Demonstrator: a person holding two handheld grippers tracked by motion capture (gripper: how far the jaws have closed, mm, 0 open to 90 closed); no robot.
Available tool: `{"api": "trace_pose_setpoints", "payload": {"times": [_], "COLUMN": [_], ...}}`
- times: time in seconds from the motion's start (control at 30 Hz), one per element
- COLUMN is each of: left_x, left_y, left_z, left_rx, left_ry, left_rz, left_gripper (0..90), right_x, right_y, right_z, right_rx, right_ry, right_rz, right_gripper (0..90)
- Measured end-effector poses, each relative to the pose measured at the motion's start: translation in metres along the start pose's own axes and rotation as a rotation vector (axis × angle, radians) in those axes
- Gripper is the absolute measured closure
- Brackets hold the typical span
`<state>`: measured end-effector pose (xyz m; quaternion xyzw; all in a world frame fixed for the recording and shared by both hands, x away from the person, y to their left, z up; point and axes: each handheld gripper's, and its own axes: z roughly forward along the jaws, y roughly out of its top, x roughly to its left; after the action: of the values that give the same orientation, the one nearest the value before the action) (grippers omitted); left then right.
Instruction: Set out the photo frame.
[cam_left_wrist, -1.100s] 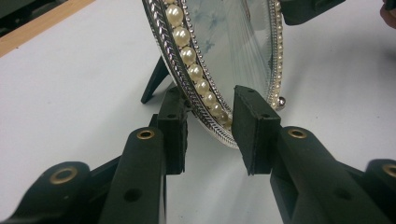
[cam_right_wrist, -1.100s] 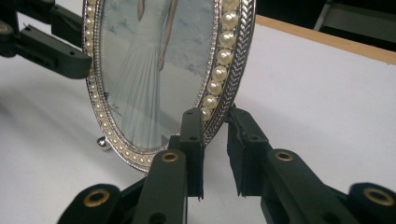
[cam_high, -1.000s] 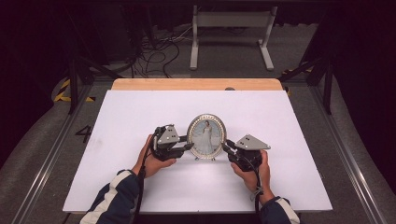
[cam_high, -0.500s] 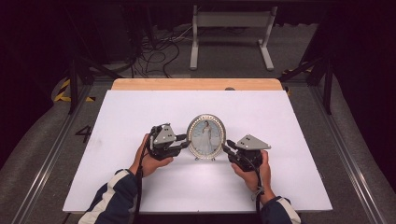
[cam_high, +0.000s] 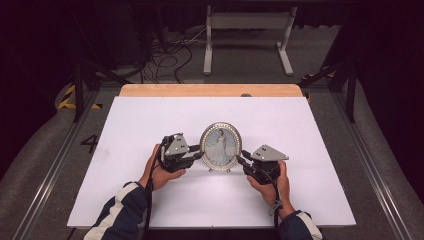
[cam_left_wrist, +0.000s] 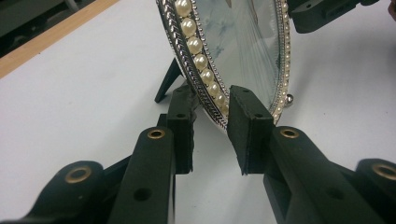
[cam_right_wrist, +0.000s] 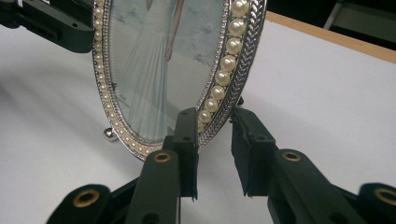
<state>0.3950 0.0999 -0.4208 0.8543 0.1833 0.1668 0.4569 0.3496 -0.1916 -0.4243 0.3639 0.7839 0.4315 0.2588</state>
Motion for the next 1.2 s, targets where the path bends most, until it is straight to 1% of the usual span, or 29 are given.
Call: {"api": "trace_pose_setpoints", "payload": {"times": [0.07,0.17,0.23,0.3,0.33,0.4,0.43,0.5,0.57,0.7,0.77,0.87,0.9,1.0,1.1,1.2], "left_x": [-0.001,-0.003,-0.004,-0.005,-0.006,-0.007,-0.007,-0.008,-0.009,-0.011,-0.011,-0.011,-0.011,-0.013,-0.014,-0.015], "left_y": [0.0,0.001,0.001,0.001,0.001,0.001,0.001,0.001,-0.001,-0.003,-0.003,-0.005,-0.005,-0.007,-0.009,-0.011], "left_z": [0.0,0.0,0.0,-0.001,-0.002,-0.004,-0.004,-0.005,-0.006,-0.007,-0.007,-0.009,-0.009,-0.01,-0.011,-0.012], "left_rx": [0.001,0.009,0.01,0.01,0.011,0.009,0.009,0.014,0.018,0.024,0.04,0.044,0.044,0.047,0.063,0.069], "left_ry": [0.004,0.012,0.021,0.018,0.023,0.026,0.026,0.03,0.037,0.047,0.057,0.066,0.066,0.086,0.11,0.113], "left_rz": [0.003,0.018,0.027,0.031,0.042,0.05,0.05,0.057,0.064,0.076,0.078,0.075,0.075,0.073,0.084,0.082], "left_gripper": [71.3,70.4,67.2,65.3,64.7,62.8,61.9,60.5,59.0,59.7,55.3,49.8,48.7,47.5,39.2,33.0], "right_x": [0.0,0.001,0.001,0.001,0.001,0.002,0.002,0.003,0.002,0.001,0.001,0.0,0.0,-0.002,-0.003,-0.004], "right_y": [0.0,0.0,0.001,0.001,0.002,0.002,0.002,0.003,0.003,0.002,0.002,0.002,0.002,0.0,-0.001,-0.002], "right_z": [0.0,-0.001,-0.001,-0.001,-0.001,-0.003,-0.003,-0.005,-0.006,-0.006,-0.007,-0.008,-0.008,-0.008,-0.007,-0.009], "right_rx": [0.0,0.003,0.006,0.008,0.015,0.016,0.016,0.019,0.024,0.032,0.034,0.041,0.041,0.051,0.068,0.069], "right_ry": [0.0,-0.005,0.002,0.007,0.015,0.01,0.01,0.002,-0.004,-0.003,0.007,0.0,0.0,-0.012,-0.016,-0.014], "right_rz": [-0.006,-0.029,-0.035,-0.036,-0.05,-0.071,-0.071,-0.096,-0.101,-0.12,-0.132,-0.142,-0.142,-0.146,-0.153,-0.156], "right_gripper": [71.3,69.1,67.4,65.9,62.4,60.8,60.8,57.6,55.5,53.2,53.2,47.0,47.0,43.6,39.1,35.7]}}
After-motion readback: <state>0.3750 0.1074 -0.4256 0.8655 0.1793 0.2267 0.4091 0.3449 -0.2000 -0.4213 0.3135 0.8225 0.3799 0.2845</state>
